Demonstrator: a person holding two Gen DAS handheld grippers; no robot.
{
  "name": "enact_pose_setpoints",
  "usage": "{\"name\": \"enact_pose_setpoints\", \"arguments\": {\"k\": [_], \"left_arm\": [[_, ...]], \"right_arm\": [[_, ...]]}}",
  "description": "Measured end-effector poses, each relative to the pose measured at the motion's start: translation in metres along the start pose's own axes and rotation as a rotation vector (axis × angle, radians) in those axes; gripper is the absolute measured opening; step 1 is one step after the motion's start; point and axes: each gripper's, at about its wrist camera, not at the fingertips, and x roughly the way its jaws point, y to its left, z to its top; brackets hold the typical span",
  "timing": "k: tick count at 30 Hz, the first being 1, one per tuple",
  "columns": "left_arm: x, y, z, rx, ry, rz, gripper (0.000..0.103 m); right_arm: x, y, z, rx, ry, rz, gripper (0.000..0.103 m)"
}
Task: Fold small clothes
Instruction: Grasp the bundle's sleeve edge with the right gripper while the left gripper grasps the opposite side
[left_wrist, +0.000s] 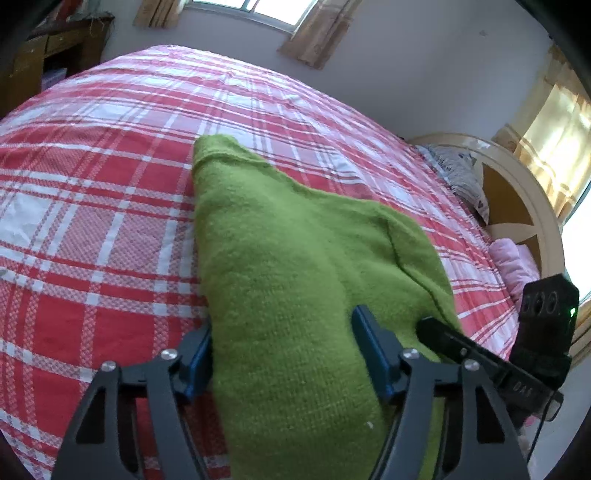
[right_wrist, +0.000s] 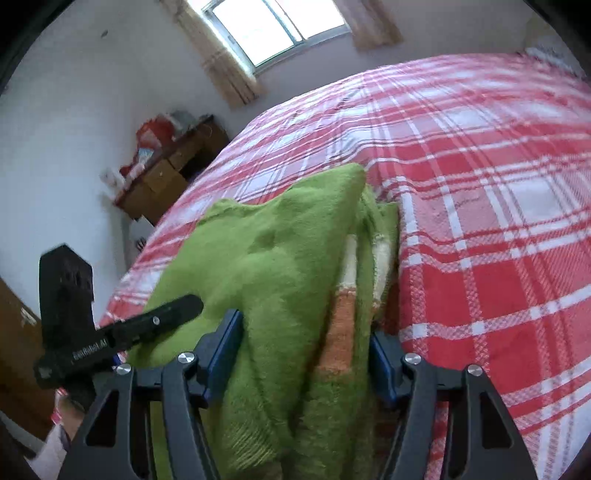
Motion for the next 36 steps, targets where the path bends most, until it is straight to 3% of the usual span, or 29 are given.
{"name": "enact_pose_setpoints", "arguments": {"k": [2,4,7,11,17,20,22,23,27,36], "left_arm": [[0.001,-0.003,0.001,0.004,0.003,0.017,0.062],[-0.002,-0.009,0.001,0.008,0.013,0.038,0.055],[-0.018,-0.023,-0.004,0.065,0.026,0.073,0.05],[-0.046,-0.037,-0.032,0.114,0.091,0.107,0.049],[-0.094,-0.045,-0.089,0.117,0.21,0.115,0.051],[-0.1,-0.042,-0.107,0.106,0.2,0.15,0.065],[-0.097,-0.041,-0.107,0.105,0.179,0.189,0.073],[-0.096,-0.041,-0.106,0.098,0.171,0.203,0.075],[-0.09,-0.049,-0.105,0.134,0.142,0.257,0.078],[-0.081,-0.045,-0.105,0.133,0.125,0.29,0.091]], "right_arm": [[0.001,0.006,-0.001,-0.012,0.008,-0.024,0.062],[-0.002,0.015,-0.001,-0.008,0.027,-0.051,0.045],[-0.019,0.024,-0.004,0.017,0.045,-0.031,0.035],[-0.047,0.039,-0.026,0.009,0.098,-0.021,0.034],[-0.096,0.057,-0.09,-0.016,0.188,0.035,0.034],[-0.11,0.066,-0.115,-0.075,0.182,0.015,0.034],[-0.113,0.071,-0.123,-0.119,0.147,-0.023,0.039],[-0.113,0.072,-0.125,-0.124,0.132,-0.04,0.04],[-0.108,0.066,-0.123,-0.097,0.1,-0.092,0.058],[-0.1,0.043,-0.118,-0.009,0.029,-0.101,0.078]]}}
